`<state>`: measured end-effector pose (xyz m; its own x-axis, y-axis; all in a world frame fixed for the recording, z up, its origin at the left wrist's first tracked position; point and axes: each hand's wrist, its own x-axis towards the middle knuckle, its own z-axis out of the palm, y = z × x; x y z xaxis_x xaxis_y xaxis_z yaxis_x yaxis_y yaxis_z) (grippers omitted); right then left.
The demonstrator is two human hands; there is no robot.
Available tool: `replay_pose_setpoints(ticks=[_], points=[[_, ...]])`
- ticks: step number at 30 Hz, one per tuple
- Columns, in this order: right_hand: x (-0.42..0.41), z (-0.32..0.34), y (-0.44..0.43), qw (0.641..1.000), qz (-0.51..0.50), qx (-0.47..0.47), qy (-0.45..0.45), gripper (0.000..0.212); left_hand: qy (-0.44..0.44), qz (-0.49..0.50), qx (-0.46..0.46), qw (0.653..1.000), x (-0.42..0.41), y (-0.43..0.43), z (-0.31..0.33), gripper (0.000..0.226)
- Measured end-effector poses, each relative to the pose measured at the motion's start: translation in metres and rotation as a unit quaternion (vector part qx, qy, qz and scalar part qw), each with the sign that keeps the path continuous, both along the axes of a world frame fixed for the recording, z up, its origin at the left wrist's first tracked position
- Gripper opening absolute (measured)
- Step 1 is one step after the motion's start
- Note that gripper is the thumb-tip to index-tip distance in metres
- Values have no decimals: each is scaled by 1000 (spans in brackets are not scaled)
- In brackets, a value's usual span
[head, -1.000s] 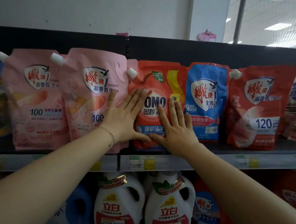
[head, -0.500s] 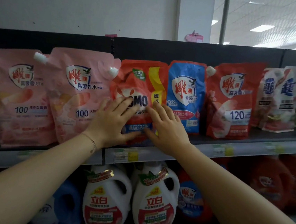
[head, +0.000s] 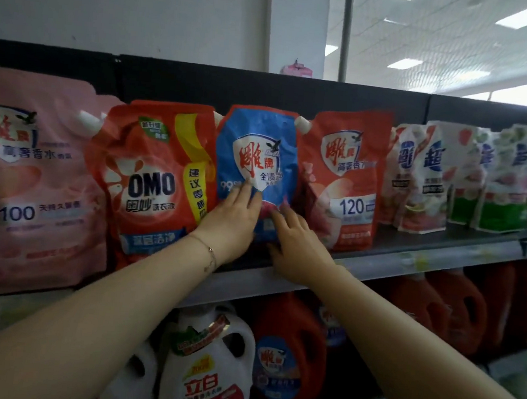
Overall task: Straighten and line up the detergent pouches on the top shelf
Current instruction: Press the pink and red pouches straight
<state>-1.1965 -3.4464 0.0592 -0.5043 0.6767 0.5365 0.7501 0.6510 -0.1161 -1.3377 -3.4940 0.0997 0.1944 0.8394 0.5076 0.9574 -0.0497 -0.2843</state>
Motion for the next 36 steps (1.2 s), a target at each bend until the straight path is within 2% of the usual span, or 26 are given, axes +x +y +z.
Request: replay_pose_setpoints(ticks=[5, 7, 12, 17, 21, 24, 26, 29, 31, 33, 36], points=[[-12, 18, 36, 997, 40, -51, -51, 104, 36, 112, 15, 993, -1, 37, -5, 96], [-14, 18, 50, 996, 46, -52, -55, 114, 45, 141, 20, 989, 2, 48, -9, 97], [-21, 18, 77, 994, 35, -56, -83, 112, 9, 192, 40, 980, 4, 62, -11, 99], [-43, 16, 94, 992, 34, -31, -120, 108, 4, 199, 47, 979, -2, 68, -18, 93], [-48, 11, 97, 992, 43, 0, -115, 111, 4, 191, 54, 980, -6, 73, -20, 95], [-42, 17, 85, 994, 49, -55, -80, 119, -2, 181, 66, 981, -6, 71, -21, 94], [-38, 21, 76, 994, 53, -57, -74, 120, 4, 161, 96, 982, -3, 67, -21, 97], [-27, 23, 67, 994, 70, -48, -64, 115, 10, 136, 94, 986, 2, 62, -21, 97], [-16, 24, 62, 994, 89, -34, -54, 105, -17, 108, 63, 992, 5, 57, -16, 96], [-2, 25, 59, 993, 111, 8, -30, 88, -52, 88, 49, 994, 7, 52, -11, 92], [14, 24, 62, 987, 126, 99, 1, 49, -36, 41, 90, 994, 11, 50, -11, 72]])
